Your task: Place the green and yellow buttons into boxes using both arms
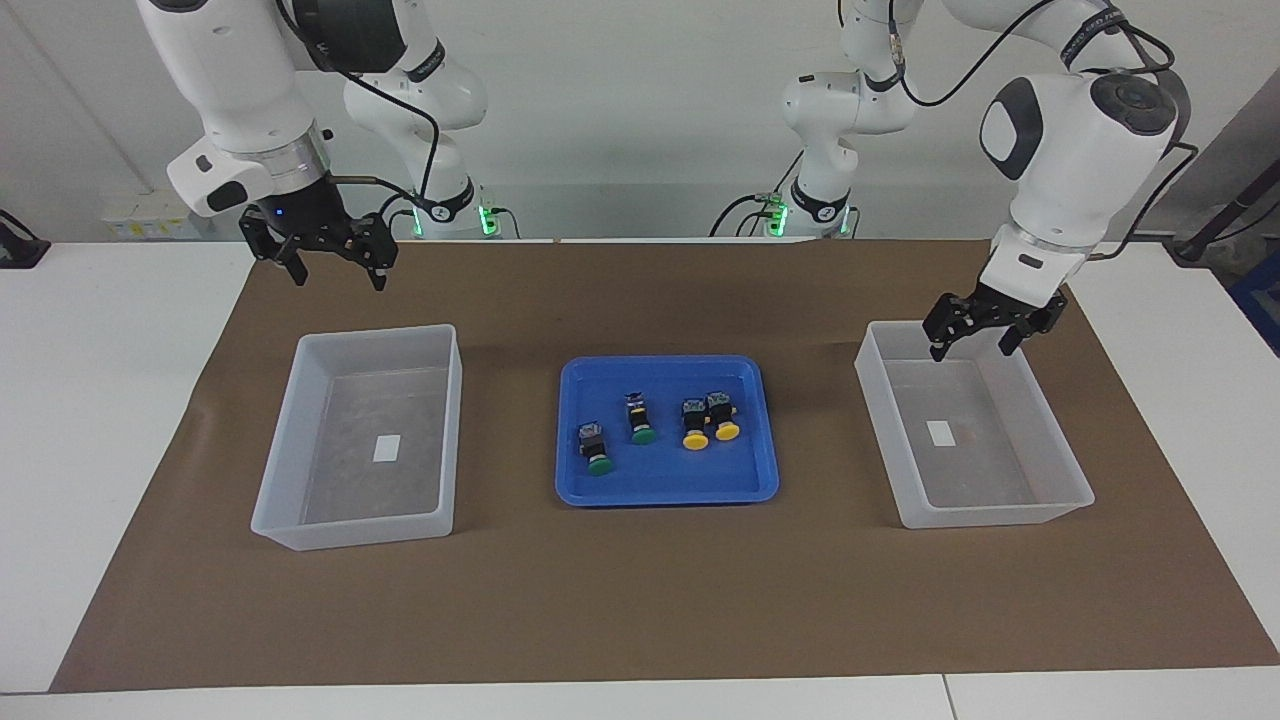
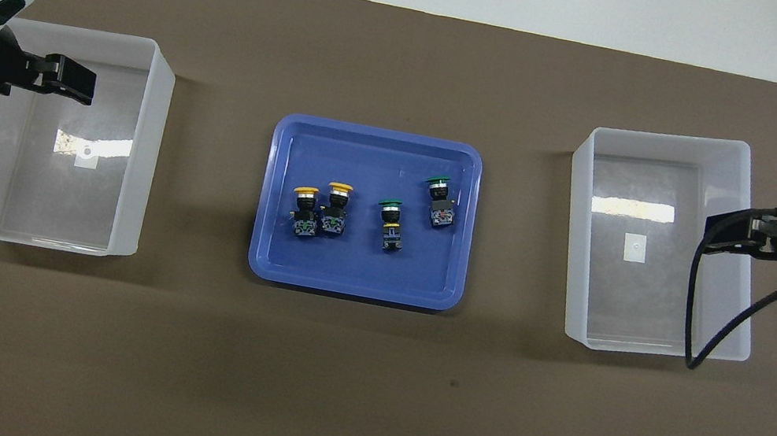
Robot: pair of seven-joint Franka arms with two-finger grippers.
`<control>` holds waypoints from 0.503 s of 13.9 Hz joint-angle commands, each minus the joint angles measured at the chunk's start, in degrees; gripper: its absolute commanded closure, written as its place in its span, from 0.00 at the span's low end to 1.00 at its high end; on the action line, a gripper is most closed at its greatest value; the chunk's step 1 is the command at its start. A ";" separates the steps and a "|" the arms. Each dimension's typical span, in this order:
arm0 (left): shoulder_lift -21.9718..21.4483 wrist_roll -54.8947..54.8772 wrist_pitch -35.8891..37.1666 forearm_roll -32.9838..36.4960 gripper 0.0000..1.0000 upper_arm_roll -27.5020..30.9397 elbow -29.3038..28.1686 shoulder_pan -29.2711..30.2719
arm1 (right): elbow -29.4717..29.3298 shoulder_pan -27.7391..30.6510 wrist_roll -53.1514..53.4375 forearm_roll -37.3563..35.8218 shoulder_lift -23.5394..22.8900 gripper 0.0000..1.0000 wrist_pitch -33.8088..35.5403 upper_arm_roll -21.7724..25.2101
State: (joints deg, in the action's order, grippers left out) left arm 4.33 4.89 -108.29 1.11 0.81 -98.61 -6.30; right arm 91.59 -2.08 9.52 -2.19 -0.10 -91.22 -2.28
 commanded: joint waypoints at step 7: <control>-2.49 1.79 -2.10 0.83 0.00 0.60 -3.43 -0.91 | -0.18 0.06 -1.52 -0.01 -0.07 0.00 0.69 0.17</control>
State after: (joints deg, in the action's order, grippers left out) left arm 3.59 5.51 -109.12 1.11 1.03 -99.50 -6.51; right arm 91.59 -2.08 9.52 -2.19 -0.10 -91.22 -2.28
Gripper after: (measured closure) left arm 0.000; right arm 0.000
